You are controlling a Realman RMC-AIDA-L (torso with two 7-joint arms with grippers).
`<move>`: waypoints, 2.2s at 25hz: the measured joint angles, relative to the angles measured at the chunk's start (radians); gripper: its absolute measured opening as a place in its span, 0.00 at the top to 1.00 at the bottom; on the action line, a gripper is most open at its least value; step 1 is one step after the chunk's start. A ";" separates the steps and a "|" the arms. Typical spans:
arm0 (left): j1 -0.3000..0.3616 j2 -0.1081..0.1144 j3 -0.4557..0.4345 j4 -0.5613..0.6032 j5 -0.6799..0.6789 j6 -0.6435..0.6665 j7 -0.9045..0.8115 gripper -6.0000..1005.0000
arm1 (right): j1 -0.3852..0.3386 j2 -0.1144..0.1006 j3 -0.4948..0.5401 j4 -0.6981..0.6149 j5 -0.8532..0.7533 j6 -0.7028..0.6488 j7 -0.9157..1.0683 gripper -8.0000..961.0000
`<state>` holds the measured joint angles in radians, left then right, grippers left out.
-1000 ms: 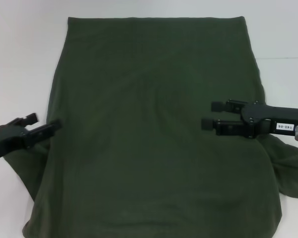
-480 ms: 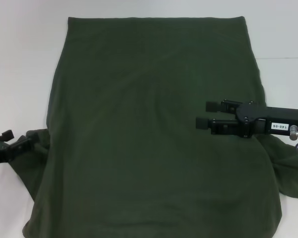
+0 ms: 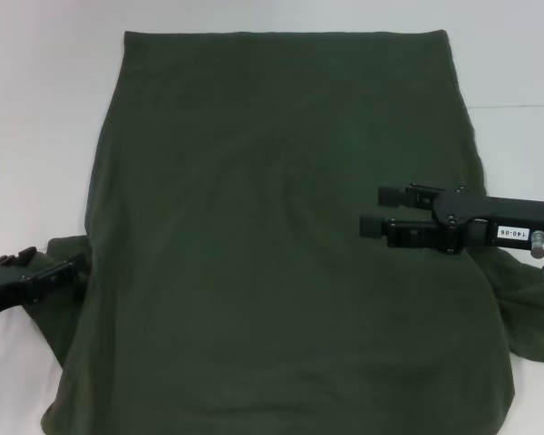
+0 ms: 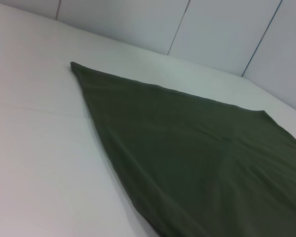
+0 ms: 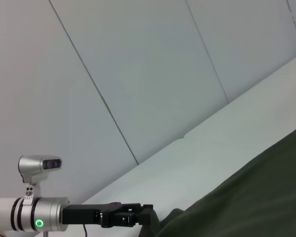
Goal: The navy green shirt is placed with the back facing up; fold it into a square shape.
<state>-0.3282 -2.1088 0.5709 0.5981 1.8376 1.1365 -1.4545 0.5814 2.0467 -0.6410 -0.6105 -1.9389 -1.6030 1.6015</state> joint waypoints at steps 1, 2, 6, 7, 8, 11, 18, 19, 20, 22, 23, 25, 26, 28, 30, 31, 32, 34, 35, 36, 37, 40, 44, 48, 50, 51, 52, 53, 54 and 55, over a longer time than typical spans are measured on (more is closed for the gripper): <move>0.000 0.000 0.002 0.000 0.000 0.000 0.000 0.07 | -0.001 0.000 0.000 0.000 0.000 0.000 0.000 0.05; 0.000 0.000 0.002 0.000 0.000 0.000 0.000 0.08 | -0.001 0.000 0.001 0.000 0.000 0.000 0.000 0.05; 0.000 0.000 0.003 0.001 0.000 0.000 0.000 0.08 | -0.004 0.000 0.001 0.000 0.000 0.000 0.000 0.05; 0.000 0.000 0.003 0.002 0.000 -0.001 0.000 0.08 | -0.004 0.000 0.001 0.000 0.000 0.000 0.000 0.05; 0.000 0.000 0.003 0.003 0.000 -0.001 0.000 0.08 | -0.004 0.000 0.001 0.000 0.000 0.000 0.000 0.05; 0.001 0.006 0.003 0.005 0.000 -0.001 0.000 0.08 | -0.004 0.000 0.001 0.000 0.000 0.000 0.000 0.05; 0.004 0.007 0.004 0.006 0.004 -0.001 0.002 0.09 | -0.003 0.000 0.003 0.000 0.000 0.000 0.000 0.05; 0.004 0.007 0.004 0.006 0.010 -0.001 0.002 0.09 | -0.002 0.000 0.004 0.000 0.000 0.000 0.000 0.05; 0.003 0.007 0.003 0.006 0.015 -0.002 0.002 0.09 | -0.002 0.001 0.005 0.000 0.000 0.000 0.000 0.05; 0.002 0.007 0.003 0.006 0.022 -0.007 0.001 0.10 | -0.002 0.001 0.007 0.000 0.000 0.000 0.000 0.05; 0.001 0.007 0.003 0.006 0.025 -0.012 0.001 0.10 | -0.002 0.001 0.007 0.000 0.000 0.000 0.000 0.05; 0.000 0.005 0.005 0.011 0.028 -0.025 -0.001 0.10 | -0.002 0.001 0.010 0.000 0.001 0.000 0.000 0.05; 0.000 0.003 0.005 0.016 0.031 -0.030 -0.003 0.10 | -0.002 0.001 0.011 0.000 0.002 0.000 0.000 0.05; 0.000 -0.001 0.004 0.029 0.037 -0.035 -0.007 0.10 | -0.001 0.001 0.016 0.000 0.004 -0.002 0.000 0.05; 0.001 -0.006 0.004 0.043 0.040 -0.037 -0.012 0.18 | -0.001 0.001 0.019 0.000 0.008 -0.003 0.000 0.05; 0.001 -0.007 0.005 0.048 0.044 -0.038 -0.015 0.22 | -0.001 0.001 0.019 0.000 0.010 -0.004 0.000 0.06; 0.001 -0.008 0.006 0.052 0.048 -0.041 -0.020 0.26 | -0.002 0.001 0.019 0.000 0.012 -0.004 0.000 0.06; 0.001 -0.010 0.006 0.054 0.053 -0.048 -0.026 0.33 | -0.002 0.001 0.019 0.000 0.014 -0.005 -0.001 0.06; 0.001 -0.010 0.006 0.054 0.054 -0.051 -0.029 0.37 | -0.002 0.001 0.019 0.000 0.014 -0.005 -0.001 0.06; 0.001 -0.010 0.006 0.055 0.054 -0.052 -0.029 0.41 | -0.002 0.001 0.019 0.000 0.014 -0.005 -0.001 0.06; 0.000 -0.010 0.006 0.056 0.054 -0.053 -0.029 0.45 | -0.002 0.001 0.019 0.000 0.014 -0.005 -0.002 0.06; -0.001 -0.010 0.006 0.057 0.054 -0.054 -0.030 0.57 | -0.003 0.001 0.019 0.000 0.014 -0.005 -0.002 0.06; -0.007 -0.010 0.006 0.057 0.060 -0.056 -0.030 0.76 | -0.003 0.001 0.018 0.000 0.015 -0.007 -0.002 0.06; -0.012 -0.010 0.006 0.057 0.073 -0.061 -0.031 0.84 | -0.003 0.001 0.019 0.000 0.017 -0.008 -0.002 0.06; -0.013 -0.011 0.006 0.057 0.076 -0.064 -0.032 0.88 | -0.004 0.001 0.020 0.000 0.020 -0.007 -0.002 0.06; -0.014 -0.011 0.006 0.057 0.076 -0.064 -0.032 0.90 | -0.005 0.001 0.020 0.000 0.021 -0.007 -0.002 0.06; -0.014 -0.011 0.006 0.057 0.077 -0.064 -0.032 0.92 | -0.005 0.001 0.020 0.000 0.023 -0.007 -0.003 0.06; -0.015 -0.011 0.005 0.057 0.077 -0.064 -0.032 0.94 | -0.005 0.001 0.020 0.000 0.025 -0.008 -0.004 0.06; -0.015 -0.011 0.004 0.057 0.077 -0.064 -0.032 0.97 | -0.005 0.001 0.020 0.000 0.027 -0.008 -0.005 0.06; -0.015 -0.010 0.002 0.059 0.077 -0.064 -0.032 0.99 | -0.005 0.001 0.020 0.000 0.029 -0.008 -0.006 0.06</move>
<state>-0.3429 -2.1192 0.5732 0.6567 1.9145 1.0725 -1.4864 0.5763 2.0479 -0.6211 -0.6105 -1.9099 -1.6106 1.5951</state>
